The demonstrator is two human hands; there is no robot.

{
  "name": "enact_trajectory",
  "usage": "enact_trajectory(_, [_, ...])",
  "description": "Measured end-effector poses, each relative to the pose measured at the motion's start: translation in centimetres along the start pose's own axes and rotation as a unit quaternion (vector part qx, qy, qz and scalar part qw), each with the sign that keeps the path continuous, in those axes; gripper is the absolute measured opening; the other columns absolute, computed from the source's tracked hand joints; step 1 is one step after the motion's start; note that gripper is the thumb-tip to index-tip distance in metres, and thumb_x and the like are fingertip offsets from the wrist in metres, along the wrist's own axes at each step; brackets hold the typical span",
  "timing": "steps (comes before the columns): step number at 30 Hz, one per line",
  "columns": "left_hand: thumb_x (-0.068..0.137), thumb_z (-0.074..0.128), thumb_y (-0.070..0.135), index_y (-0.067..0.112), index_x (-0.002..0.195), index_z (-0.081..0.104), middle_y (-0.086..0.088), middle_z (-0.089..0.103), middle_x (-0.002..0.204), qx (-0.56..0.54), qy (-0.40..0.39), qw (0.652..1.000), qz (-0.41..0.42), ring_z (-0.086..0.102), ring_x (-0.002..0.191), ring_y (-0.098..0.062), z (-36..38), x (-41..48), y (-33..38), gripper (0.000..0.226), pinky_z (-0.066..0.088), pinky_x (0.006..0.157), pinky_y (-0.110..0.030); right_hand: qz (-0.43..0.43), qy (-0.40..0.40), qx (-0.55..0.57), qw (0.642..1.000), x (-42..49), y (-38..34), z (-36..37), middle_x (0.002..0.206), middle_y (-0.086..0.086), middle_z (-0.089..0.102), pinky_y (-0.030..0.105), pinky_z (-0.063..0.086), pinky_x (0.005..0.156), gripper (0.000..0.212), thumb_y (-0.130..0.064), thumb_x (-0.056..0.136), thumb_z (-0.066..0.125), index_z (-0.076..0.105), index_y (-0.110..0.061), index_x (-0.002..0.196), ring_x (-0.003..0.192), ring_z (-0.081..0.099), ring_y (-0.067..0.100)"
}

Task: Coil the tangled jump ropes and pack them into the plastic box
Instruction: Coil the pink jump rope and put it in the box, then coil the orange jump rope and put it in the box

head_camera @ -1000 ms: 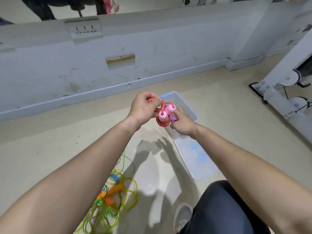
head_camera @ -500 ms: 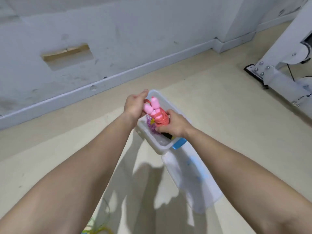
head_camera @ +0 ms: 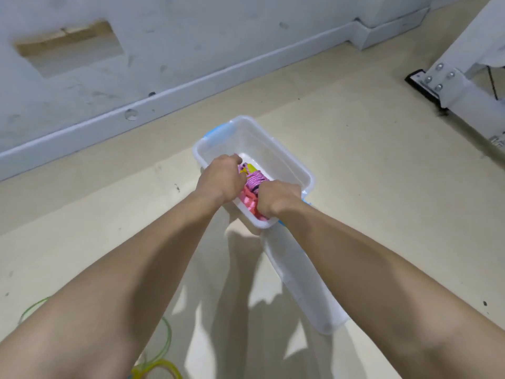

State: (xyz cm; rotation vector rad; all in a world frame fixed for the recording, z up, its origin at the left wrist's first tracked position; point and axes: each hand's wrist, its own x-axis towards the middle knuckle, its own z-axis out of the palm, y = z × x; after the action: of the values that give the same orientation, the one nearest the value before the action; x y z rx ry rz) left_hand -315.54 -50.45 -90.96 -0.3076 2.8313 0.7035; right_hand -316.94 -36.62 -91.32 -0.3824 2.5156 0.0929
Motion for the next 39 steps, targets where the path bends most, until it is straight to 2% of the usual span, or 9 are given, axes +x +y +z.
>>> enact_trajectory(3, [0.097, 0.055, 0.025, 0.016, 0.138, 0.058, -0.009, 0.058, 0.138, -0.027, 0.021, 0.999, 0.000, 0.055, 0.126, -0.029, -2.7, -4.3, -1.5, 0.043, 0.044, 0.104, -0.039, -0.029, 0.063, 0.007, 0.998, -3.0, -1.4, -2.3, 0.105, 0.003, 0.064, 0.032, 0.039, 0.077, 0.017, -0.035, 0.093, 0.054, 0.058, -0.020, 0.086, 0.096, 0.061, 0.028])
enact_trajectory(6, [0.097, 0.054, 0.025, 0.016, 0.136, 0.059, -0.007, 0.060, 0.134, -0.035, 0.011, 0.998, -0.043, 0.058, 0.120, -0.027, -5.5, -10.8, -4.6, 0.040, 0.045, 0.102, -0.037, -0.099, 0.036, -0.006, 0.994, -7.2, -5.0, -4.5, 0.158, 0.010, 0.036, 0.035, 0.045, 0.085, 0.028, -0.026, 0.096, 0.046, 0.059, -0.017, 0.119, 0.117, 0.058, 0.029])
enact_trajectory(10, [0.096, 0.053, 0.024, 0.015, 0.125, 0.064, -0.005, 0.067, 0.122, -0.041, 0.000, 0.990, -0.132, 0.059, 0.115, -0.025, -6.9, -21.5, -10.2, 0.032, 0.048, 0.095, -0.034, -0.199, -0.019, -0.001, 0.980, -13.7, -12.4, -3.3, 0.116, 0.007, 0.066, 0.038, 0.053, 0.089, 0.025, -0.029, 0.089, 0.051, 0.064, -0.015, 0.105, 0.108, 0.062, 0.030])
enact_trajectory(15, [0.090, 0.054, 0.015, 0.014, 0.098, 0.070, -0.008, 0.072, 0.104, -0.088, -0.008, 0.967, -0.240, 0.064, 0.101, -0.028, -4.7, -34.9, -17.1, 0.018, 0.048, 0.081, -0.033, -0.266, -0.092, -0.004, 0.960, -20.2, -20.4, 4.9, 0.115, 0.005, 0.068, 0.040, 0.053, 0.094, 0.026, -0.028, 0.089, 0.052, 0.069, -0.021, 0.107, 0.107, 0.062, 0.028])
enact_trajectory(22, [0.091, 0.054, 0.014, 0.024, 0.111, 0.070, -0.003, 0.069, 0.111, -0.117, -0.024, 0.941, -0.315, 0.062, 0.108, -0.025, 3.4, -45.5, -25.7, 0.028, 0.046, 0.086, -0.032, -0.280, -0.165, -0.004, 0.946, -21.3, -24.7, 18.7, 0.129, 0.004, 0.064, 0.033, 0.047, 0.099, 0.042, -0.011, 0.086, 0.050, 0.066, -0.025, 0.122, 0.120, 0.058, 0.025])
enact_trajectory(26, [0.083, 0.065, 0.035, 0.033, 0.104, 0.070, 0.004, 0.066, 0.111, -0.076, 0.017, 0.967, -0.241, 0.057, 0.105, -0.025, 7.2, -45.7, -27.1, 0.022, 0.047, 0.092, -0.038, -0.336, -0.132, 0.021, 0.932, -21.1, -26.0, 23.3, 0.116, -0.002, 0.065, 0.034, 0.050, 0.091, 0.042, -0.043, 0.074, 0.062, 0.067, -0.027, 0.113, 0.112, 0.061, 0.023])
enact_trajectory(29, [0.076, 0.070, 0.059, 0.033, 0.107, 0.065, 0.001, 0.053, 0.111, -0.019, -0.016, 0.969, -0.246, 0.051, 0.106, -0.024, 9.0, -44.8, -27.5, 0.041, 0.048, 0.085, -0.040, -0.367, -0.081, -0.073, 0.924, -20.8, -26.1, 25.7, 0.118, -0.004, 0.056, 0.038, 0.050, 0.085, 0.045, -0.055, 0.079, 0.066, 0.062, -0.031, 0.118, 0.114, 0.054, 0.025])
enact_trajectory(36, [0.089, 0.063, 0.033, 0.019, 0.111, 0.063, -0.005, 0.052, 0.113, -0.022, 0.009, 0.961, -0.277, 0.061, 0.097, -0.030, 8.7, -47.0, -30.9, 0.026, 0.048, 0.068, -0.039, -0.335, -0.042, -0.154, 0.929, -19.5, -24.3, 24.2, 0.093, 0.000, 0.054, 0.035, 0.041, 0.069, 0.041, -0.068, 0.082, 0.055, 0.049, -0.028, 0.090, 0.097, 0.053, 0.025])
enact_trajectory(39, [0.086, 0.068, 0.032, 0.018, 0.118, 0.059, -0.005, 0.054, 0.121, -0.044, 0.025, 0.952, -0.303, 0.060, 0.106, -0.031, 7.6, -49.1, -30.9, 0.036, 0.051, 0.074, -0.042, -0.230, -0.180, 0.092, 0.952, -19.8, -21.9, 20.9, 0.074, -0.001, 0.061, 0.032, 0.047, 0.065, 0.032, -0.048, 0.074, 0.067, 0.052, -0.021, 0.081, 0.071, 0.057, 0.022])
